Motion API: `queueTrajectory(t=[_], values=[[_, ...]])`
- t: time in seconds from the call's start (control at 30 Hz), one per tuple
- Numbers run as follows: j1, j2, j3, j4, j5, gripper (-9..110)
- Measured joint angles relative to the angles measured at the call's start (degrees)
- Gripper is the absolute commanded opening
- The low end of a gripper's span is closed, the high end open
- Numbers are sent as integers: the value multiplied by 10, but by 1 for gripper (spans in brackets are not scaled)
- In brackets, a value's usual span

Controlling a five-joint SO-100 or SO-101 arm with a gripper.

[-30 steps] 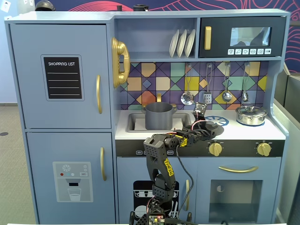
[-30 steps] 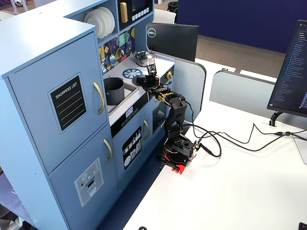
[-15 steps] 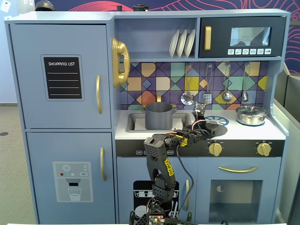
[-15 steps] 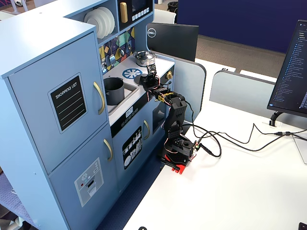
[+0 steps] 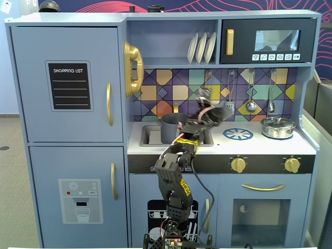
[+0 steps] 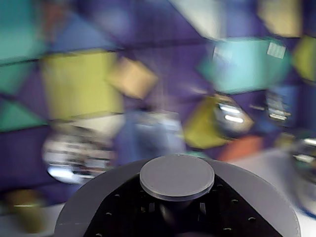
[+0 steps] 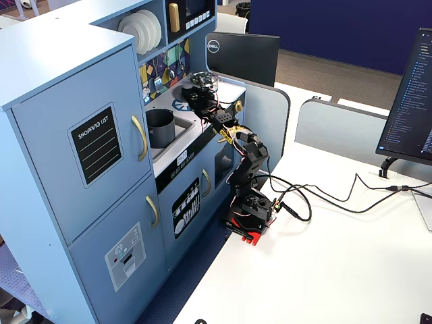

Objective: Pick up the lid from the counter and put it on the gray recipient

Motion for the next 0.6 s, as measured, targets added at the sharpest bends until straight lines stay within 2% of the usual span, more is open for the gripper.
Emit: queueTrajectory(t=[0.17, 0.6], values=[[-76, 45, -6, 62, 4, 0], [-179, 63, 38, 63, 5, 0]])
